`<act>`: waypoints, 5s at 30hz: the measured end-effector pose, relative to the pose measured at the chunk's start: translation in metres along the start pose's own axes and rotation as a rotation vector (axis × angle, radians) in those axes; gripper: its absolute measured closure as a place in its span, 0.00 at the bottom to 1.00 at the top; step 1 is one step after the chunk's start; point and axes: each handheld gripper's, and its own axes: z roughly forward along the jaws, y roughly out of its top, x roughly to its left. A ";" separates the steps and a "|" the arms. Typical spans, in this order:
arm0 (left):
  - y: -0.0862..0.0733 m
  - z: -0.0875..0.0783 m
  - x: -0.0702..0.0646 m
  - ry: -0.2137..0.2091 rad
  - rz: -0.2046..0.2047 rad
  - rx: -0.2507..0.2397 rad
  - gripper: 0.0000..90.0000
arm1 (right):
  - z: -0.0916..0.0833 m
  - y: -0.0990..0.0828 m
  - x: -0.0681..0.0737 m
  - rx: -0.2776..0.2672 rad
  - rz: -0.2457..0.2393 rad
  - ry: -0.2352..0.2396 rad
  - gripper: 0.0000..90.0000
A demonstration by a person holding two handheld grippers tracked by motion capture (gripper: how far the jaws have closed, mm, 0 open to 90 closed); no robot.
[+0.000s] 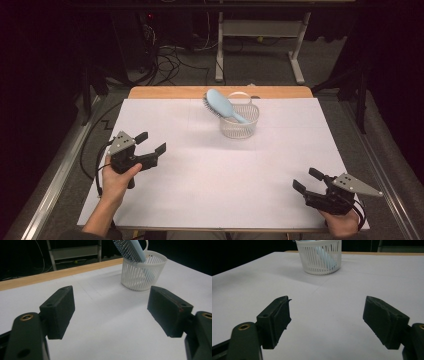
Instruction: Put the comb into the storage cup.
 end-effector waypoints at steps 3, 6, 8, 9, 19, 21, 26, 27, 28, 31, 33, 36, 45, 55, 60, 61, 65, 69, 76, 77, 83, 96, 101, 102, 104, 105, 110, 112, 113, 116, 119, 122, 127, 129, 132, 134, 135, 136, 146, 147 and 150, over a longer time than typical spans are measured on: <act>-0.002 -0.002 0.000 0.001 -0.003 -0.004 0.26 | 0.000 0.000 0.000 0.002 0.000 0.001 0.25; -0.005 -0.004 0.000 0.001 -0.004 -0.003 0.26 | 0.000 0.000 0.000 0.006 -0.001 0.002 0.25; -0.007 -0.005 0.000 0.002 -0.005 -0.002 0.26 | 0.000 0.000 0.000 0.003 -0.001 0.000 0.25; -0.007 -0.005 0.000 0.002 -0.006 -0.002 0.26 | 0.000 0.000 0.000 0.003 0.000 0.000 0.25; -0.012 -0.008 0.000 0.006 -0.011 -0.008 0.26 | 0.000 0.000 0.000 0.002 -0.002 0.000 0.25; -0.012 -0.009 0.000 0.005 -0.009 -0.009 0.26 | 0.000 0.000 0.001 0.002 -0.003 0.000 0.25; -0.014 -0.010 0.000 0.001 -0.015 -0.011 0.25 | 0.000 0.000 0.001 0.003 -0.003 0.000 0.25; -0.015 -0.010 0.000 0.003 -0.015 -0.011 0.25 | 0.000 0.000 0.001 0.004 -0.002 0.001 0.25; -0.015 -0.011 0.000 0.003 -0.017 -0.012 0.25 | 0.001 0.000 0.001 0.004 -0.001 0.002 0.25; -0.016 -0.012 -0.001 0.002 -0.017 -0.013 0.25 | 0.001 0.000 0.001 0.003 -0.005 0.002 0.25; -0.017 -0.012 -0.001 0.004 -0.015 -0.013 0.25 | 0.000 0.000 0.001 0.003 -0.004 0.002 0.25; -0.018 -0.013 -0.001 0.006 -0.014 -0.013 0.25 | 0.000 0.000 0.001 0.002 -0.004 0.003 0.25; -0.024 -0.014 -0.001 0.016 -0.006 -0.004 0.25 | 0.001 0.001 0.002 0.003 -0.009 0.007 0.25; -0.028 -0.016 -0.001 0.018 0.003 -0.001 0.25 | 0.001 0.001 0.002 0.001 -0.009 0.007 0.25; -0.031 -0.017 -0.001 0.029 0.007 -0.015 0.25 | 0.001 0.001 0.002 0.000 -0.011 0.009 0.25; -0.031 -0.017 -0.001 0.031 0.006 -0.018 0.25 | 0.001 0.001 0.002 0.000 -0.012 0.009 0.25; -0.035 -0.018 -0.001 0.037 0.006 -0.020 0.25 | 0.001 0.001 0.002 0.000 -0.013 0.008 0.25; -0.038 -0.020 -0.001 0.042 0.004 -0.021 0.25 | 0.000 0.001 0.002 0.000 -0.013 0.007 0.25; -0.043 -0.021 -0.001 0.055 -0.002 -0.021 0.25 | 0.000 0.001 0.002 -0.002 -0.010 0.008 0.25; -0.044 -0.021 -0.001 0.056 -0.003 -0.020 0.25 | 0.000 0.001 0.002 -0.003 -0.009 0.007 0.25; -0.048 -0.021 -0.001 0.055 -0.007 -0.009 0.25 | 0.000 0.001 0.002 -0.004 -0.007 0.007 0.25; -0.057 -0.019 -0.002 0.066 -0.006 -0.005 0.25 | -0.001 0.001 0.001 -0.003 -0.005 0.006 0.25; -0.059 -0.019 -0.002 0.066 -0.014 -0.003 0.25 | 0.000 0.001 0.001 -0.002 -0.004 0.006 0.25; -0.059 -0.018 -0.001 0.066 -0.015 -0.001 0.25 | 0.000 0.001 0.001 -0.002 -0.004 0.005 0.25; -0.060 -0.018 -0.001 0.068 -0.015 0.005 0.25 | 0.000 0.001 0.001 -0.002 -0.004 0.005 0.25; -0.061 -0.017 -0.001 0.069 -0.019 0.006 0.25 | -0.001 0.001 0.001 -0.002 -0.005 0.005 0.25; -0.066 -0.017 0.000 0.073 -0.030 0.013 0.24 | -0.001 0.001 0.001 -0.003 -0.002 0.006 0.25; -0.068 -0.018 0.000 0.074 -0.035 0.012 0.24 | -0.001 0.001 0.001 -0.003 -0.002 0.007 0.25; -0.068 -0.018 0.000 0.073 -0.037 0.011 0.24 | -0.001 0.001 0.001 -0.003 -0.002 0.007 0.25; -0.070 -0.018 0.000 0.074 -0.040 0.011 0.24 | -0.001 0.001 0.001 -0.004 -0.003 0.006 0.25; -0.071 -0.018 0.000 0.075 -0.043 0.006 0.24 | -0.001 0.001 0.001 -0.005 -0.002 0.005 0.25; -0.073 -0.019 0.000 0.076 -0.048 0.004 0.24 | -0.001 0.001 0.001 -0.004 -0.002 0.005 0.25; -0.075 -0.019 -0.001 0.076 -0.050 0.005 0.24 | -0.002 0.001 0.001 -0.005 -0.001 0.005 0.25; -0.076 -0.020 -0.001 0.076 -0.051 0.006 0.24 | -0.002 0.001 0.001 -0.005 -0.002 0.005 0.25; -0.078 -0.020 -0.001 0.076 -0.054 0.008 0.24 | -0.002 0.001 0.001 -0.005 -0.002 0.004 0.25; -0.079 -0.020 -0.001 0.074 -0.056 0.007 0.24 | -0.002 0.001 0.001 -0.009 0.000 0.005 0.25; -0.080 -0.020 -0.002 0.074 -0.057 0.008 0.24 | -0.002 0.001 0.001 -0.010 0.000 0.004 0.25; -0.081 -0.020 -0.002 0.074 -0.060 0.007 0.24 | -0.002 0.001 0.001 -0.010 -0.001 0.004 0.25; -0.086 -0.020 -0.003 0.073 -0.069 0.010 0.24 | -0.003 0.001 0.001 -0.009 0.000 0.005 0.25; -0.087 -0.020 -0.003 0.071 -0.071 0.010 0.24 | -0.003 0.001 0.001 -0.008 0.000 0.005 0.25; -0.089 -0.021 -0.003 0.066 -0.076 0.009 0.24 | -0.003 0.001 0.001 -0.008 0.001 0.005 0.25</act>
